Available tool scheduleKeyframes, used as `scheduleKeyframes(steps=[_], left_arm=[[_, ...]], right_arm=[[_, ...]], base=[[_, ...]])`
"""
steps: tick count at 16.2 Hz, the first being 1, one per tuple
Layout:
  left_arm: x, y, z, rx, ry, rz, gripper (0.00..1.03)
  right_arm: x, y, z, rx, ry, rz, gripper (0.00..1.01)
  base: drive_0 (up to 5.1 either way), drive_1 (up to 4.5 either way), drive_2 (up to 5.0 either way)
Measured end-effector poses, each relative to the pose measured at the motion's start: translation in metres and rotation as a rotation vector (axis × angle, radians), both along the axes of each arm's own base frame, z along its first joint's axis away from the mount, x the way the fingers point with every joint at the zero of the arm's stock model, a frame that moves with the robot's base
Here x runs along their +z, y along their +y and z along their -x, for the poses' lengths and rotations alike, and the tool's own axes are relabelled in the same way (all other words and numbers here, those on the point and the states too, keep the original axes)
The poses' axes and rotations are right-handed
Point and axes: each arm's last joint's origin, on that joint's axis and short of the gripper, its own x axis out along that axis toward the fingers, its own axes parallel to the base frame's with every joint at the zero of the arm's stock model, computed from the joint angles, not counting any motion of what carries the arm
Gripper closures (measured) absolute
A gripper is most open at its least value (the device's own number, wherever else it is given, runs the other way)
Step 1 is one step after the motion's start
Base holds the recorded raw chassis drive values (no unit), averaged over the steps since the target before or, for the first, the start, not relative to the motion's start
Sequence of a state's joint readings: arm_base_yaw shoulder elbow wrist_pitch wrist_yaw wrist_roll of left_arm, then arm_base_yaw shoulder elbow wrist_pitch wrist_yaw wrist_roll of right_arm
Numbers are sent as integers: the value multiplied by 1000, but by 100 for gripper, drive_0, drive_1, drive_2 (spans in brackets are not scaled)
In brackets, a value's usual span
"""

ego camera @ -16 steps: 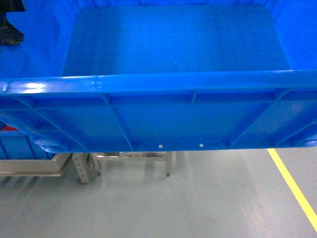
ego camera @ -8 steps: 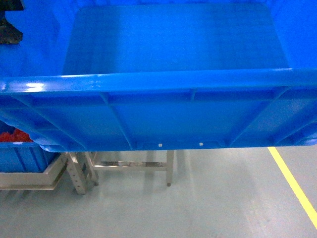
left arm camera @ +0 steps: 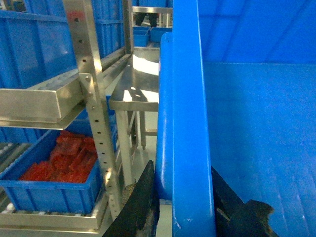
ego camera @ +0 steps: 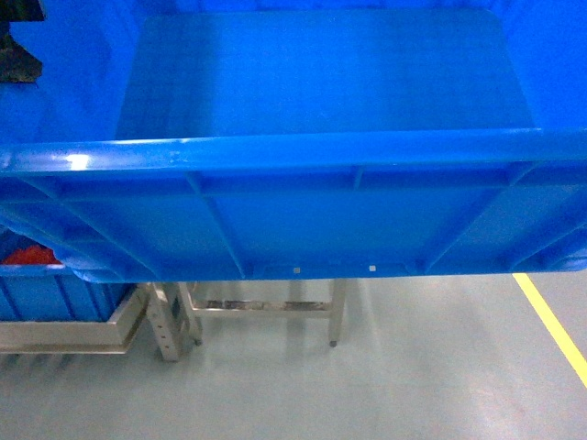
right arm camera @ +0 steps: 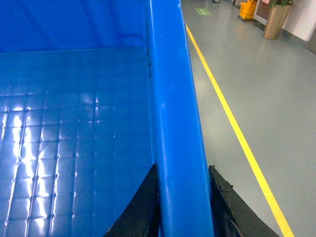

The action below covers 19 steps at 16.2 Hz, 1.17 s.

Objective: Place box next to blue box on left shelf

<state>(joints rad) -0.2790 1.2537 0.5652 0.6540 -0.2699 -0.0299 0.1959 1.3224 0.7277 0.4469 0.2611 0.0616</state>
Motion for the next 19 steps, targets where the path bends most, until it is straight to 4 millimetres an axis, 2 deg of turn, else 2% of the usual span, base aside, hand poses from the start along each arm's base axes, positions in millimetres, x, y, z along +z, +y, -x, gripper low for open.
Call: scheduleKeyframes(steps=[10,19], left_arm=[[0,0,0,0,-1,-1,85],[0,0,0,0,-4,0,85]], right_arm=[[0,0,0,0,1,0,81],[0,0,0,0,-2,0,81]], base=[[-473,113,368],[-496,243,243]])
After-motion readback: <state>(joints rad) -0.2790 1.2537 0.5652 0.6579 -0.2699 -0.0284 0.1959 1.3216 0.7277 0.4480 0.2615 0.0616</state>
